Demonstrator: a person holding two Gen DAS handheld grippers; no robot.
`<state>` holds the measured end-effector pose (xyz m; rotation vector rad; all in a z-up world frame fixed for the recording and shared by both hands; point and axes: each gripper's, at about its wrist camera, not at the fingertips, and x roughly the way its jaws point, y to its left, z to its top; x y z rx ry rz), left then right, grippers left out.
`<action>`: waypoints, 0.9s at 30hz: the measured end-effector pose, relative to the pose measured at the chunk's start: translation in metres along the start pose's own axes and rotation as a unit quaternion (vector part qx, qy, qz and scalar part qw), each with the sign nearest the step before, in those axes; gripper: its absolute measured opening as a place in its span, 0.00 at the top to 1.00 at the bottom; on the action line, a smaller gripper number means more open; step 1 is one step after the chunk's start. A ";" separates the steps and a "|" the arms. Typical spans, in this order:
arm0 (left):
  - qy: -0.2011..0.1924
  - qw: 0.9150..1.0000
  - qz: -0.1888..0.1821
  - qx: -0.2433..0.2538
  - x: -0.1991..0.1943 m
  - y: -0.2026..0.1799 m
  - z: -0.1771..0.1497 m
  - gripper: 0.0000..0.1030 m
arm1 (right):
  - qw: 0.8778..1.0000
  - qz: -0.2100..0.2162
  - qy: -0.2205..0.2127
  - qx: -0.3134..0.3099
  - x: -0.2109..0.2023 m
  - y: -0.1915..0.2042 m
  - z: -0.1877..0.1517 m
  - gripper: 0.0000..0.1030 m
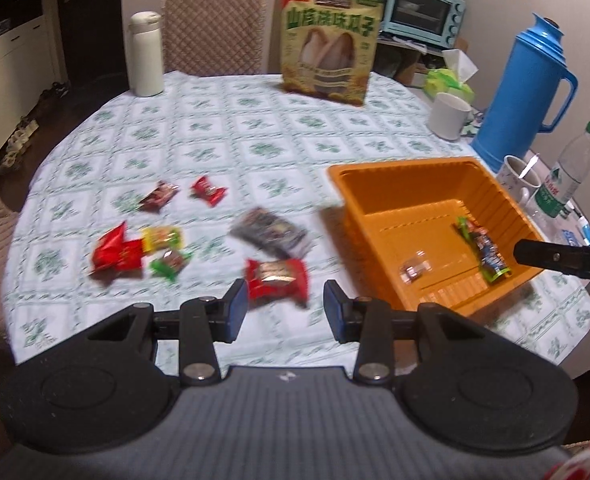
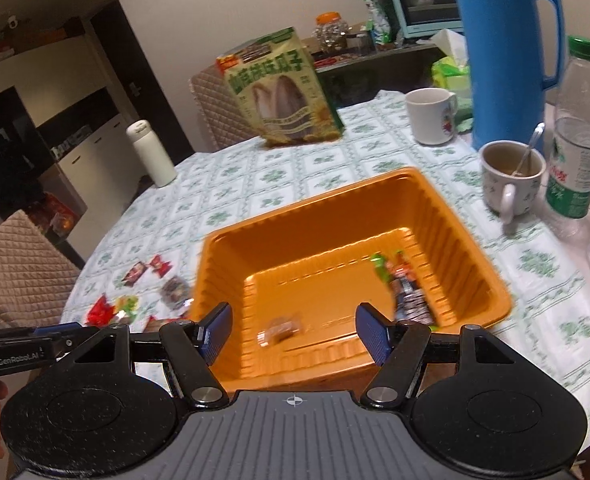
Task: Organize snacks
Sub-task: 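Move both open tools back toward the remaining snacks on the table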
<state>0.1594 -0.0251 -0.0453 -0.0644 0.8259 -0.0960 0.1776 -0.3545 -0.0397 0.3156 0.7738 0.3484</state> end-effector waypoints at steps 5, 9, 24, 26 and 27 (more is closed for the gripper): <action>0.005 1.000 0.006 -0.007 -0.006 0.026 -0.006 0.64 | 1.000 0.022 0.008 -0.006 0.007 0.033 -0.010 0.34; 0.008 1.000 0.010 -0.009 -0.009 0.046 -0.008 0.64 | 0.999 0.037 0.018 -0.018 0.018 0.062 -0.017 0.34; 0.024 0.999 0.001 0.023 0.006 0.104 -0.005 0.64 | 0.997 0.048 0.058 -0.020 0.084 0.138 -0.035 0.34; 0.027 0.999 -0.006 0.029 0.011 0.108 -0.003 0.64 | 0.997 0.044 0.064 -0.019 0.094 0.146 -0.036 0.34; 0.029 0.999 -0.009 0.032 0.014 0.111 -0.002 0.64 | 0.997 0.041 0.068 -0.016 0.100 0.149 -0.037 0.34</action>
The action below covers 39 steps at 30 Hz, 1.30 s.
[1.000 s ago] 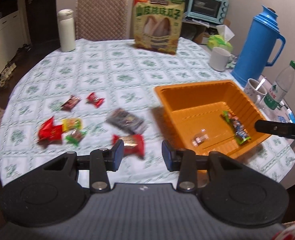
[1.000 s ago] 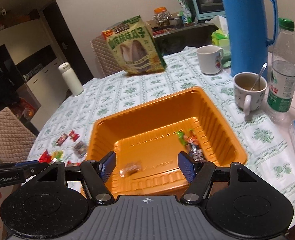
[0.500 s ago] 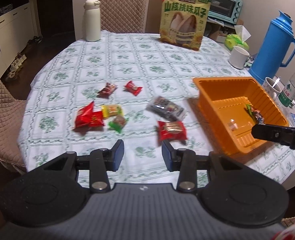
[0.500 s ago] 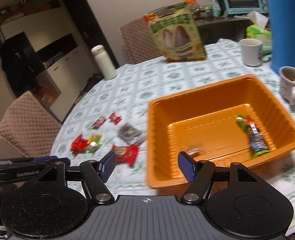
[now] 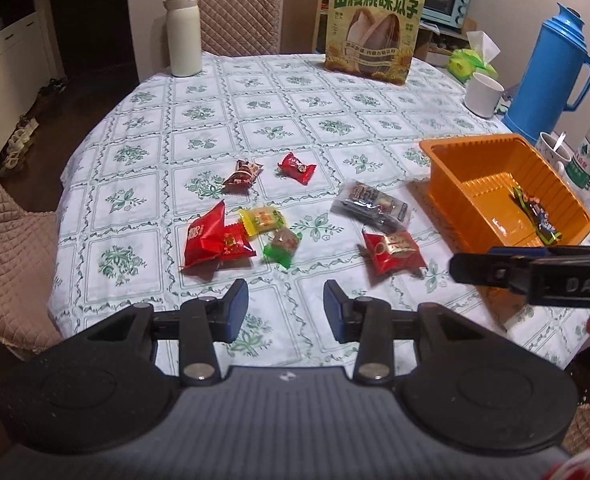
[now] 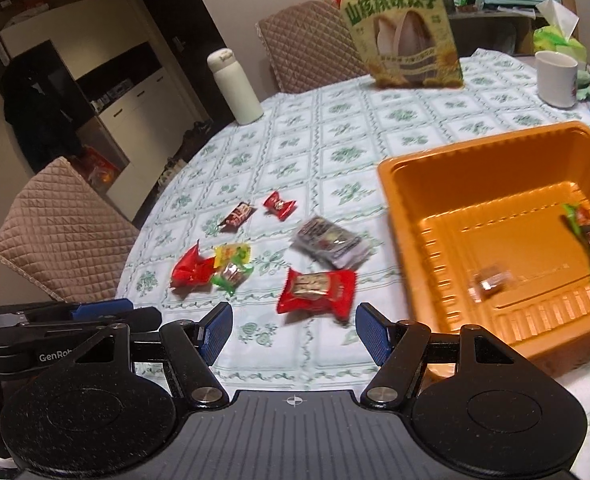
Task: Organize snacks
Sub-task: 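Move both open tools back toward the remaining snacks on the table, then grasp the green-wrapped snack with the left tool while the right tool grasps the red packet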
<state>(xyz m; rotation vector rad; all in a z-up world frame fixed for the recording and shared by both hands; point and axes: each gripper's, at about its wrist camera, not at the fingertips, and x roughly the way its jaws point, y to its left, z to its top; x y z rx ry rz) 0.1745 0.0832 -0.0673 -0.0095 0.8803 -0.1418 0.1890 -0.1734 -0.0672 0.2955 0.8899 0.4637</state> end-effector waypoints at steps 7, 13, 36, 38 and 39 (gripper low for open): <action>0.011 0.999 -0.021 0.023 0.020 0.012 0.007 0.64 | 0.998 -0.022 0.019 0.054 0.034 0.004 0.001 0.34; 0.022 0.999 -0.034 0.030 0.034 0.022 0.011 0.64 | 0.992 -0.032 0.030 0.114 0.054 0.000 0.006 0.34; 0.040 0.996 -0.064 0.045 0.072 0.034 0.033 0.64 | 0.968 -0.124 0.057 0.210 0.088 -0.018 0.027 0.34; 0.043 0.995 -0.070 0.049 0.078 0.032 0.033 0.66 | 0.968 -0.129 0.051 0.211 0.086 -0.018 0.027 0.34; 0.042 0.995 -0.072 0.053 0.080 0.030 0.034 0.67 | 0.968 -0.133 0.048 0.209 0.084 -0.018 0.027 0.34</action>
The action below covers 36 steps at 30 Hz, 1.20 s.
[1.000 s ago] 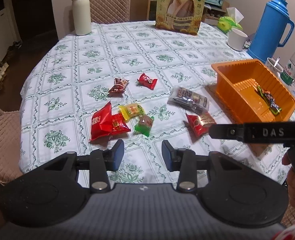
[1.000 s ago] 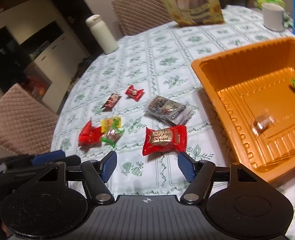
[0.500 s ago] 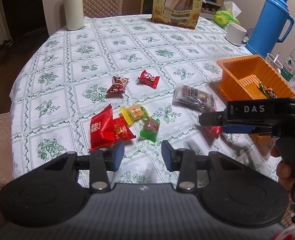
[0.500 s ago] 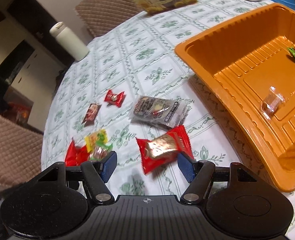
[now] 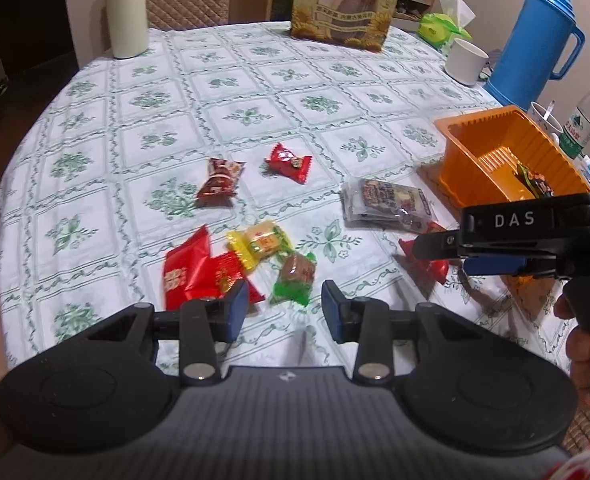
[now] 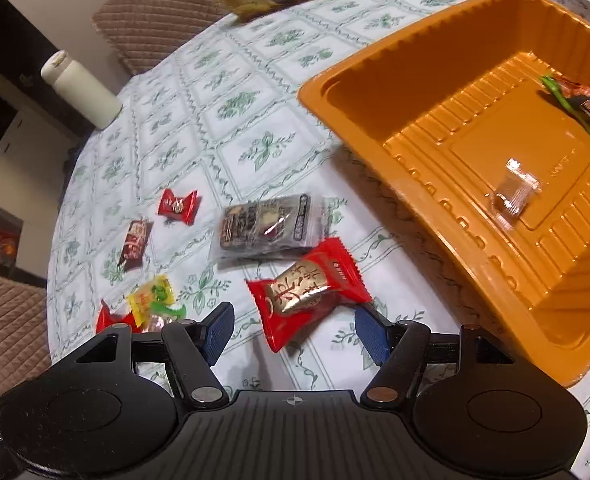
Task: Organize snacks
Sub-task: 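Grasp the green-wrapped snack with the left tool while the right tool grasps the red packet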
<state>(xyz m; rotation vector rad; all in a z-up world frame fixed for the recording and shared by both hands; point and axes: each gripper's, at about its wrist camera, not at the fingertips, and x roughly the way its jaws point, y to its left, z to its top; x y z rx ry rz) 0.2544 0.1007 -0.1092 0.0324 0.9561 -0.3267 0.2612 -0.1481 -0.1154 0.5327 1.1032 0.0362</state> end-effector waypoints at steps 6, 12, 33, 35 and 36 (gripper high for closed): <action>0.001 0.999 0.004 0.048 0.018 -0.012 0.005 0.69 | 1.000 0.003 -0.003 0.012 -0.005 -0.004 0.001 0.34; 0.013 0.996 0.011 0.091 0.039 -0.019 0.007 0.77 | 1.000 0.003 -0.006 0.019 -0.006 -0.002 0.001 0.34; 0.003 0.999 0.003 0.042 0.019 0.000 0.004 0.82 | 0.999 -0.045 -0.029 0.013 0.011 0.006 0.005 0.49; 0.003 0.999 0.004 0.040 0.018 0.001 0.004 0.82 | 0.998 -0.048 -0.033 0.009 0.011 0.007 0.006 0.51; 0.003 0.999 0.004 0.040 0.019 0.001 0.004 0.82 | 0.998 -0.050 -0.033 0.006 0.012 0.008 0.006 0.52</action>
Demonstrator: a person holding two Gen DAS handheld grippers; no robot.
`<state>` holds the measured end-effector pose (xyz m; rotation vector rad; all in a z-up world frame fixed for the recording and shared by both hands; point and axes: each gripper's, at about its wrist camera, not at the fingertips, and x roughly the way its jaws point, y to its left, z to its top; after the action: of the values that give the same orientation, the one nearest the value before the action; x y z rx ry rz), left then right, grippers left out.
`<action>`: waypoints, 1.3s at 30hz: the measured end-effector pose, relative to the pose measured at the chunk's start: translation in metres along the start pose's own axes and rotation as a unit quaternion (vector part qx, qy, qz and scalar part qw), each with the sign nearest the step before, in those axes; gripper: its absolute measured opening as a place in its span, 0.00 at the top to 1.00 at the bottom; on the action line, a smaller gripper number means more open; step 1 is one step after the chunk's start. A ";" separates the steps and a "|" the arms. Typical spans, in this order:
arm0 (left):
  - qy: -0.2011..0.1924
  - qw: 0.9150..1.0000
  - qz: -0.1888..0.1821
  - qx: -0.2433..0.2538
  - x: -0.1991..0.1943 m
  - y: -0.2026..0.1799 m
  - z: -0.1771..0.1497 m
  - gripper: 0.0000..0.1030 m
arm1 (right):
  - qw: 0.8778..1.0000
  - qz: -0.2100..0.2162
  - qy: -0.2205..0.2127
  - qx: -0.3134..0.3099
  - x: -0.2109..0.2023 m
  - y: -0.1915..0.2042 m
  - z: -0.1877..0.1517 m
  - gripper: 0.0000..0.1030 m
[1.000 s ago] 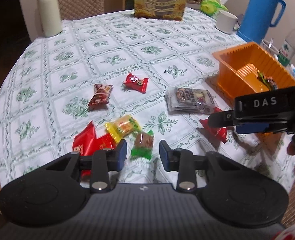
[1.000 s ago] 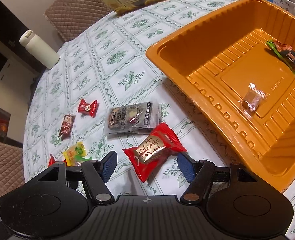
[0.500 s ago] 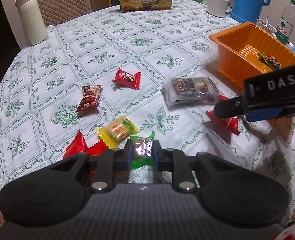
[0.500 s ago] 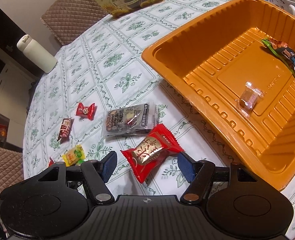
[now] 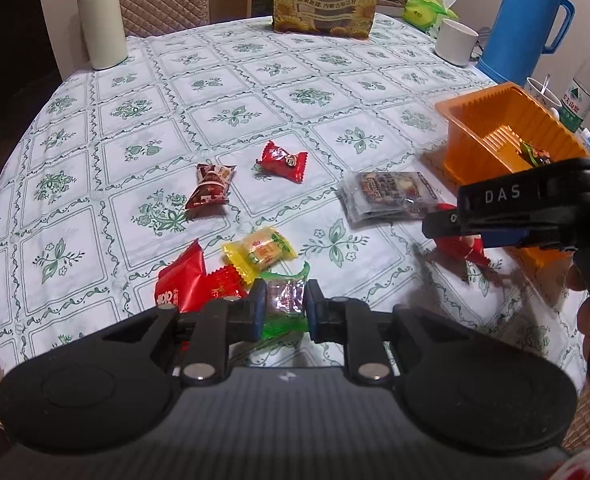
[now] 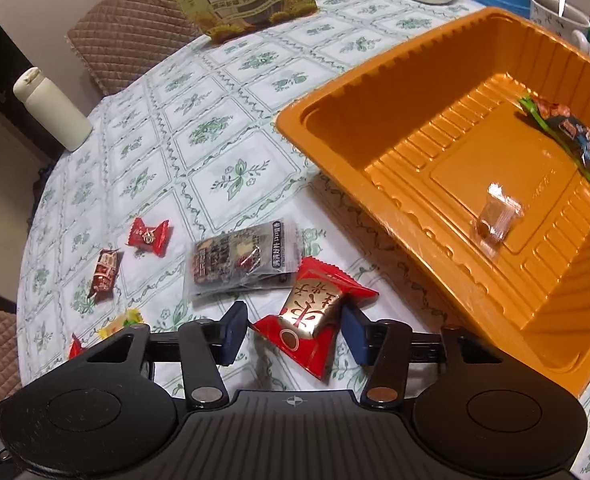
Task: Organize snacks
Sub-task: 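Grasp the green-wrapped snack with the left tool while the right tool grasps the red packet, then carry both snacks into the orange tray and open both tools to release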
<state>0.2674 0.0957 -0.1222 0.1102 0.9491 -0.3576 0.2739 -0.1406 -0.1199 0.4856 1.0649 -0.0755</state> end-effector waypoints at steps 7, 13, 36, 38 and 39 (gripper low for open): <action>0.000 1.000 0.001 -0.004 -0.001 -0.002 0.001 0.82 | 0.999 -0.001 0.002 -0.036 -0.001 0.001 -0.002 0.60; 0.002 1.000 0.000 -0.008 -0.004 -0.007 -0.002 0.82 | 0.997 0.018 0.014 -0.070 -0.005 -0.005 -0.008 0.72; -0.046 0.998 0.026 -0.030 -0.072 -0.059 -0.017 0.82 | 0.979 0.129 -0.009 -0.157 -0.085 -0.019 -0.033 0.73; -0.049 0.998 0.027 -0.031 -0.078 -0.067 -0.019 0.82 | 0.977 0.138 -0.012 -0.163 -0.094 -0.025 -0.035 0.73; -0.051 0.998 0.026 -0.031 -0.081 -0.071 -0.020 0.82 | 0.976 0.142 -0.012 -0.165 -0.099 -0.027 -0.036 0.73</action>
<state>0.1843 0.0541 -0.0632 0.0594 0.8542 -0.2822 0.1878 -0.1667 -0.0594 0.3289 0.9508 0.3434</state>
